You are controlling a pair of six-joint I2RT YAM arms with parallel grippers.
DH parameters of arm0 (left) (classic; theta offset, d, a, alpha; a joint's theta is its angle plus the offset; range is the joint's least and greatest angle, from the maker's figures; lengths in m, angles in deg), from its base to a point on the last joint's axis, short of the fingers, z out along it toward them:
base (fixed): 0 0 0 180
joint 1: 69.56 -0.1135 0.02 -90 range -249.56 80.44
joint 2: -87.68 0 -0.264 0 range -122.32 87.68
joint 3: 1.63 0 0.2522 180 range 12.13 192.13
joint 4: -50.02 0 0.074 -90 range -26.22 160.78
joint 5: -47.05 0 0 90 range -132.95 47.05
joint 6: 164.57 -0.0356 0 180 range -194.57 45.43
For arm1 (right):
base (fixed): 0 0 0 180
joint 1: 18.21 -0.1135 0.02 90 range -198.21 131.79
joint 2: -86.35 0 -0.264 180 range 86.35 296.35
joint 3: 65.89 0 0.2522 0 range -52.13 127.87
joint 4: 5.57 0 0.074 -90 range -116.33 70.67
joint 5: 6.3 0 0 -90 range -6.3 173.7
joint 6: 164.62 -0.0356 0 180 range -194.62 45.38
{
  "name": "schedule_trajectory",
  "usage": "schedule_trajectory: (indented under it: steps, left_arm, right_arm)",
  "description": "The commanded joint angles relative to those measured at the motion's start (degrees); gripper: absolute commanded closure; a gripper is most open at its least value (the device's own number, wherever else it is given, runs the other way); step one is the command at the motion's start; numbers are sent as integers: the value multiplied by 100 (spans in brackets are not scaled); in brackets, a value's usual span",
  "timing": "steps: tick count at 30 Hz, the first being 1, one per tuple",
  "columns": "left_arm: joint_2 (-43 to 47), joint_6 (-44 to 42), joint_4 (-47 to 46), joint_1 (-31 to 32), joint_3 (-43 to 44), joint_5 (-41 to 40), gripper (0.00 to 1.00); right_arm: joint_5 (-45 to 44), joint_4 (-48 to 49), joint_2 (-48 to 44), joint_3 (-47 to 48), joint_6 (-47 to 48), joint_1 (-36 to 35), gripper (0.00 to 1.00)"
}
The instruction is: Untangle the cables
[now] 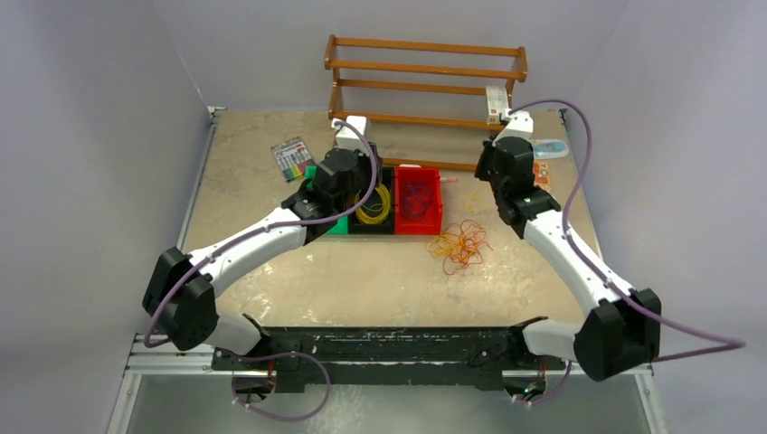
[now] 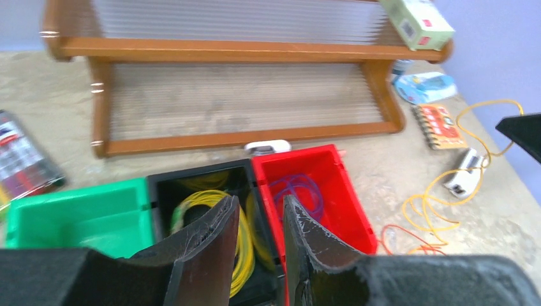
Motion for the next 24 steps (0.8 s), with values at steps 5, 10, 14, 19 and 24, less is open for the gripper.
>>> schedule_trajectory:
  steps: [5,10,14,19,24]
  left_arm:
    - [-685,13,-1863,-24,294,1981,67]
    - [-1306,434,-2884,-24,409,2723,65]
    - [-1773,811,-3359,-24,746,3651,64]
    - [-2158,1074,-3431,-28,1174,4460,63]
    - [-2313,1227,-3685,-23,1195,4691,63]
  right_arm:
    - [354,290,-1217,-85,209,33,100]
    - [660,316,-1552,39,352,27,100]
    - [761,525,-1892,6,316,27,100]
    - [884,673,-2104,52,308,27,100]
    - [942,798,-2115,87,284,31,100]
